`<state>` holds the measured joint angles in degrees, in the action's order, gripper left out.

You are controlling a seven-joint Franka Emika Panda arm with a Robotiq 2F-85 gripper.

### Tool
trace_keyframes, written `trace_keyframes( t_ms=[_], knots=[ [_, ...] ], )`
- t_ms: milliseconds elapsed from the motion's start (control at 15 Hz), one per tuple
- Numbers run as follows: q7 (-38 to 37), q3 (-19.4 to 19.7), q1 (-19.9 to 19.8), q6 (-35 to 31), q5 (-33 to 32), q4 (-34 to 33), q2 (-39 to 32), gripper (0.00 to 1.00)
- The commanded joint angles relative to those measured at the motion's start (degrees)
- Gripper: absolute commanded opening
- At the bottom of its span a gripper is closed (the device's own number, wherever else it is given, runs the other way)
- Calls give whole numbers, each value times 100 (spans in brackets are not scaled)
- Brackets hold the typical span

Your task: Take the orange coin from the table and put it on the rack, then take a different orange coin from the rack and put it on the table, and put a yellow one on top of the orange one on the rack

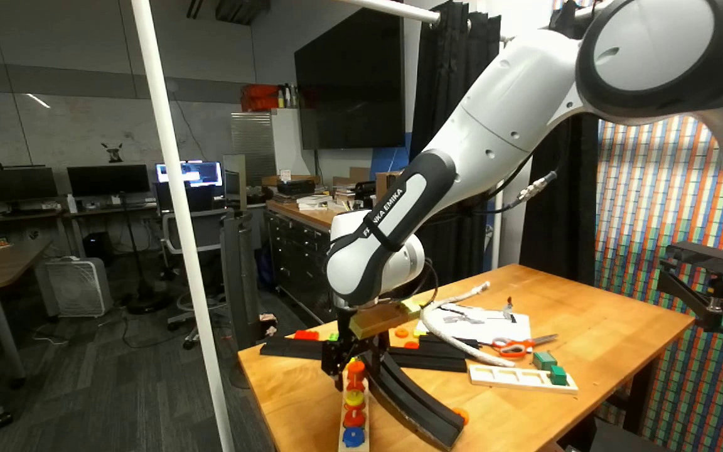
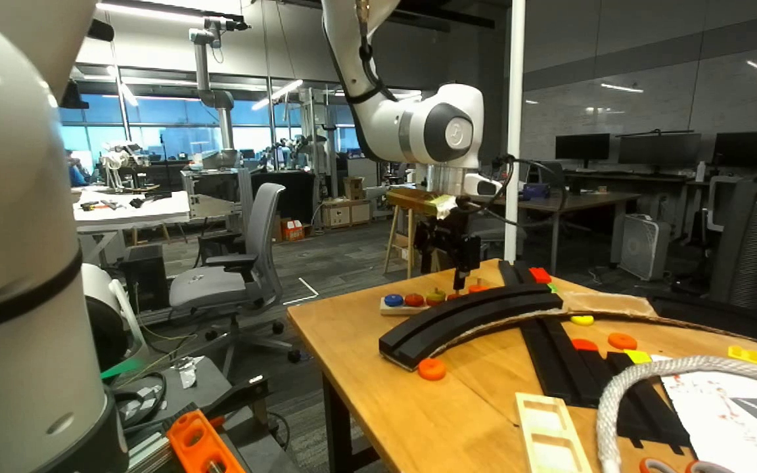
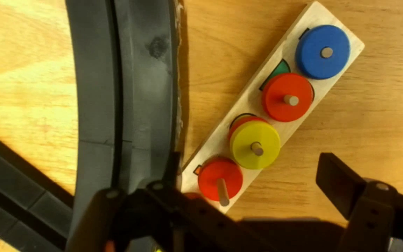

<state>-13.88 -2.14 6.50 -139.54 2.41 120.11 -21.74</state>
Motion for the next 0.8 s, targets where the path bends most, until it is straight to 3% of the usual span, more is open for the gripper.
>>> trace_keyframes(
  t_ms=[0,333,533,733],
  knots=[
    [-981,231,323,219,-401,498,883,100],
    [-2240,208,306,413,-859,1314,2122,100],
    [-3065,85,99,527,-1096,1899,2921,100],
    [-3402,15,-205,552,-1040,2481,3666,100]
  ],
)
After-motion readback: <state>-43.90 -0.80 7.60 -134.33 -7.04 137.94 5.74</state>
